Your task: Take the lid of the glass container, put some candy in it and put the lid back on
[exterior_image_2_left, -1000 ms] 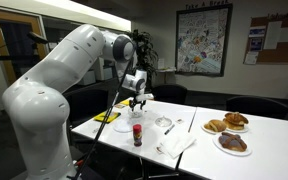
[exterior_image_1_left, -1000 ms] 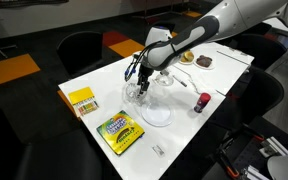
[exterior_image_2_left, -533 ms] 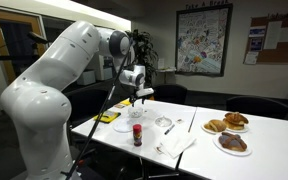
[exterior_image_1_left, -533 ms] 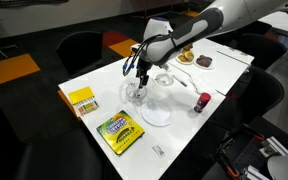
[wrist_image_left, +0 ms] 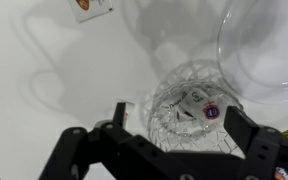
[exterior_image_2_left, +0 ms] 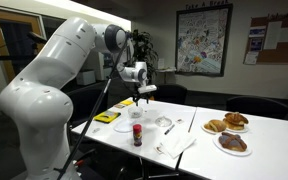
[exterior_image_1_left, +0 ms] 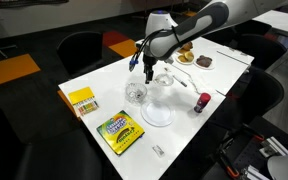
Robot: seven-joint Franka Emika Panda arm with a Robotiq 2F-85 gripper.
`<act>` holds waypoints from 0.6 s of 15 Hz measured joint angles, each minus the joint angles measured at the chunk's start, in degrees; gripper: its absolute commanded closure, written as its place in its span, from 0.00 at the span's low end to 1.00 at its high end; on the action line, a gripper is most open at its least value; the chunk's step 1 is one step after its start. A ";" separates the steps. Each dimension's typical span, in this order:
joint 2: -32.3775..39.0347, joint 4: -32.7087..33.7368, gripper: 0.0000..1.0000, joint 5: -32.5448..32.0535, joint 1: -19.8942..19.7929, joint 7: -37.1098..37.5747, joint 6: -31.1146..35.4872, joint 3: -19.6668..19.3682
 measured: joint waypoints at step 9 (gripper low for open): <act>-0.32 -2.78 0.00 -2.76 -2.27 4.40 -0.06 -6.76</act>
